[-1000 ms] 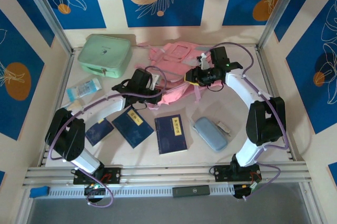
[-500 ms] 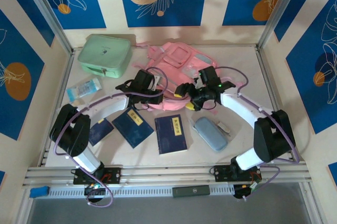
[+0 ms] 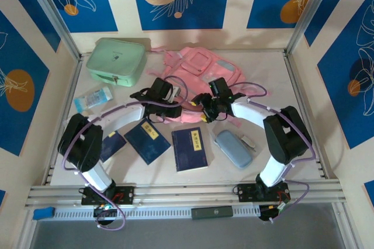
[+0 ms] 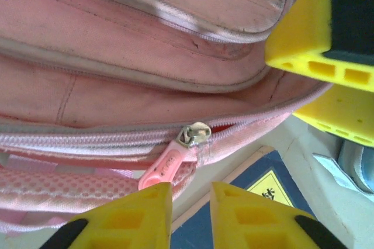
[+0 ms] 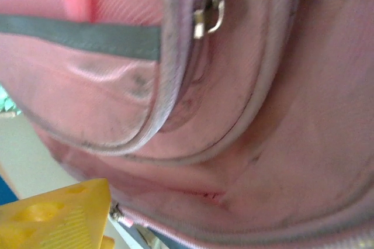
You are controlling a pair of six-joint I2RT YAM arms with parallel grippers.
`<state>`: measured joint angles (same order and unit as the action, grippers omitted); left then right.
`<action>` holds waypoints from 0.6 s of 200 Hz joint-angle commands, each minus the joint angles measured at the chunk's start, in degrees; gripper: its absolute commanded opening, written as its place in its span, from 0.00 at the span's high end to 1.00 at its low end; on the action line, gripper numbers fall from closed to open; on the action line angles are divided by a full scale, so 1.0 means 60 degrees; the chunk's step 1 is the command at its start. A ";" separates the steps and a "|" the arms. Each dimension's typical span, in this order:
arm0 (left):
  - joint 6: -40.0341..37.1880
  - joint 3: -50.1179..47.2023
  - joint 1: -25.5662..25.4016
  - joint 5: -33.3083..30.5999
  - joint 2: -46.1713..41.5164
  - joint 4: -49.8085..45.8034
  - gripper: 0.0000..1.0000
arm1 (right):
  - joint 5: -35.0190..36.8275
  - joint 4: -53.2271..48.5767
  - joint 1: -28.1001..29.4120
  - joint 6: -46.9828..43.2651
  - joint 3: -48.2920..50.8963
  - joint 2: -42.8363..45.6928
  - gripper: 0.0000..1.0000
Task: Pack the student bag
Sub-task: Unzip the student bag at the center of the table.
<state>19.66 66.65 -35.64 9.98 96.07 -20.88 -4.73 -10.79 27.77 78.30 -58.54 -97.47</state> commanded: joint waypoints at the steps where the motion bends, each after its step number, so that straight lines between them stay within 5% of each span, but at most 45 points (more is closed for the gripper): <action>1: -0.0477 0.0567 0.0053 0.0111 0.0485 -0.0510 0.70 | 0.0321 0.0049 0.0044 0.0261 -0.0150 -0.0412 0.35; 57: -0.1306 0.1277 0.0063 -0.0478 0.1186 -0.1129 0.56 | 0.0393 0.0235 0.0052 0.0133 0.0088 -0.0556 0.54; 120: -0.1447 0.1372 0.0007 0.0920 0.2062 -0.0713 0.57 | 0.0465 0.0219 0.0059 -0.0001 0.0075 -0.0745 0.68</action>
<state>12.69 73.97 -35.64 10.94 106.34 -24.99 -3.49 -10.26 27.81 79.07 -58.35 -100.88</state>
